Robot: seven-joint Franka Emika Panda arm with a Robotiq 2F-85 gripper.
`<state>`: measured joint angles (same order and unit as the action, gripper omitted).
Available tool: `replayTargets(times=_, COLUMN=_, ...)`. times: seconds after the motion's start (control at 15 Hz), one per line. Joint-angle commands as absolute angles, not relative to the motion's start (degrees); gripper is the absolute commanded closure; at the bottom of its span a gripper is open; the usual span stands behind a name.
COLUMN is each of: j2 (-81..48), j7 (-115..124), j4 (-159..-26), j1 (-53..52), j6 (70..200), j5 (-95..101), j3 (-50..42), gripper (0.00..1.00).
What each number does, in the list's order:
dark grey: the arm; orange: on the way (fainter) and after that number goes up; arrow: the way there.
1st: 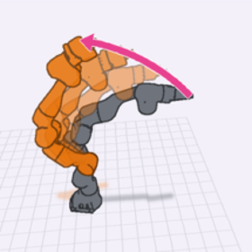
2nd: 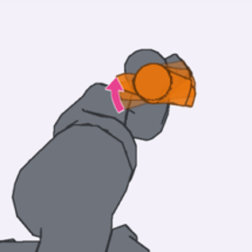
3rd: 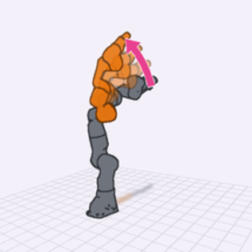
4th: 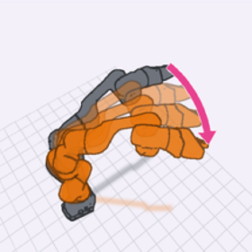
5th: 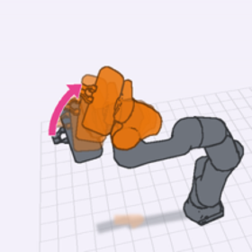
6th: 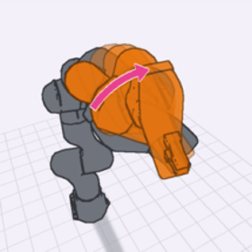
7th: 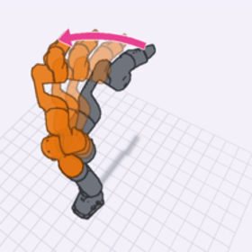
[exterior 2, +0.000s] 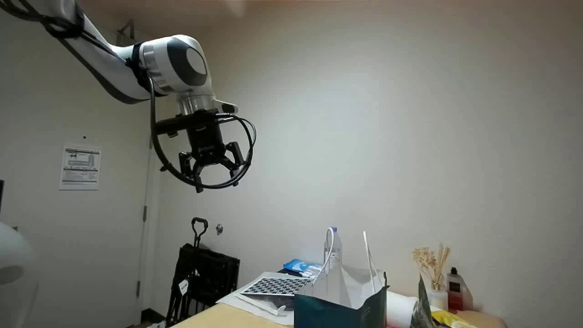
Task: Put the clear plastic in the green paper bag.
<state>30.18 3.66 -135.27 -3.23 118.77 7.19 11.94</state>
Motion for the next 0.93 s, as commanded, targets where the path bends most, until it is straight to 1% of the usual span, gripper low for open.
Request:
replayTargets(times=0.0, j2=30.0, j7=4.2, j4=-135.2, j1=-4.4, j6=118.6, j5=7.8, j3=11.0, gripper=0.00)
replayTargets(times=0.4, j2=30.0, j7=4.2, j4=-135.2, j1=-4.4, j6=118.6, j5=7.8, j3=11.0, gripper=0.00)
replayTargets(times=0.6, j2=26.9, j7=10.3, j4=-135.6, j1=-2.0, j6=120.1, j5=8.5, j3=11.5, gripper=0.00)
replayTargets(times=0.73, j2=24.3, j7=13.2, j4=-136.8, j1=-1.3, j6=118.7, j5=7.6, j3=10.7, gripper=0.00)
replayTargets(times=0.87, j2=21.2, j7=9.1, j4=-138.2, j1=-3.0, j6=116.8, j5=3.3, j3=7.9, gripper=0.00)
